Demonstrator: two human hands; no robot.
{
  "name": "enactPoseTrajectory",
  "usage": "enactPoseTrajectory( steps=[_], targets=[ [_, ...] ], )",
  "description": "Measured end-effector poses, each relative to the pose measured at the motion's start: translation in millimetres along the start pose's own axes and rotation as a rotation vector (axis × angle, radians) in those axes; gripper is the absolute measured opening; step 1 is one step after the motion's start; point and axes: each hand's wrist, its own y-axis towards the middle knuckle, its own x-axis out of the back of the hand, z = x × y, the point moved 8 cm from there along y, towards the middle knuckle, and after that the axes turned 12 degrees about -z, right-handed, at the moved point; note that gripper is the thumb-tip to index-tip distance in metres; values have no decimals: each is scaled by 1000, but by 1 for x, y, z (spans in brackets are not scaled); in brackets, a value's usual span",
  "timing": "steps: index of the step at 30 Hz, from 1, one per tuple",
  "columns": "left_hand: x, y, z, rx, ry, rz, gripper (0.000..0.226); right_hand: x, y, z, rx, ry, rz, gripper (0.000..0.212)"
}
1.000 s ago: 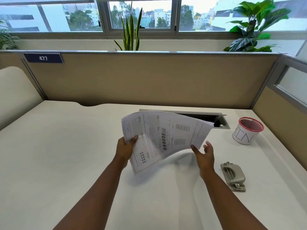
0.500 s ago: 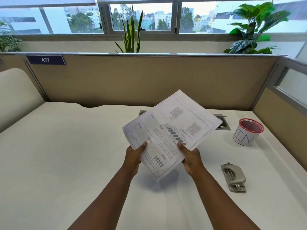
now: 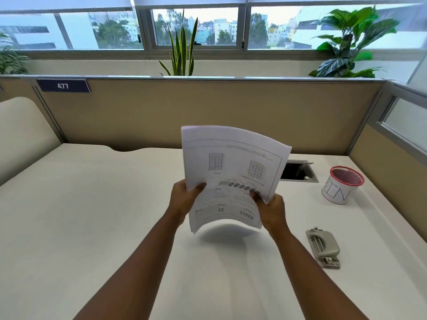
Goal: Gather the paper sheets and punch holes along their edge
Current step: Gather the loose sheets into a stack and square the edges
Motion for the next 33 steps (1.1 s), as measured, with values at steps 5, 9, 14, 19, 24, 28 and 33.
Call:
enactPoseTrajectory(
  steps=[5, 9, 14, 19, 24, 28, 33],
  targets=[
    [-3, -10, 17, 45, 2, -37, 17, -3, -8, -19, -72, 3, 31, 33],
    [-10, -13, 16, 58, 3, -6, 20, -2, -7, -22, -89, -15, 32, 32],
    [-11, -11, 4, -2, 19, 2, 28, -3, -1, -17, -99, 32, 28, 24],
    [-11, -12, 4, 12, 5, -7, 8, -3, -3, -22, -128, 20, 47, 15],
    [-6, -8, -4, 5, -13, -84, 18, 1, -2, -15, -102, 17, 27, 40],
    [5, -5, -6, 82, -196, -196, 3, 8, -6, -30, -208, -45, 12, 79],
    [7, -10, 1, 236, -442, -323, 28, -2, -28, -63, -687, 204, 56, 75]
  ],
)
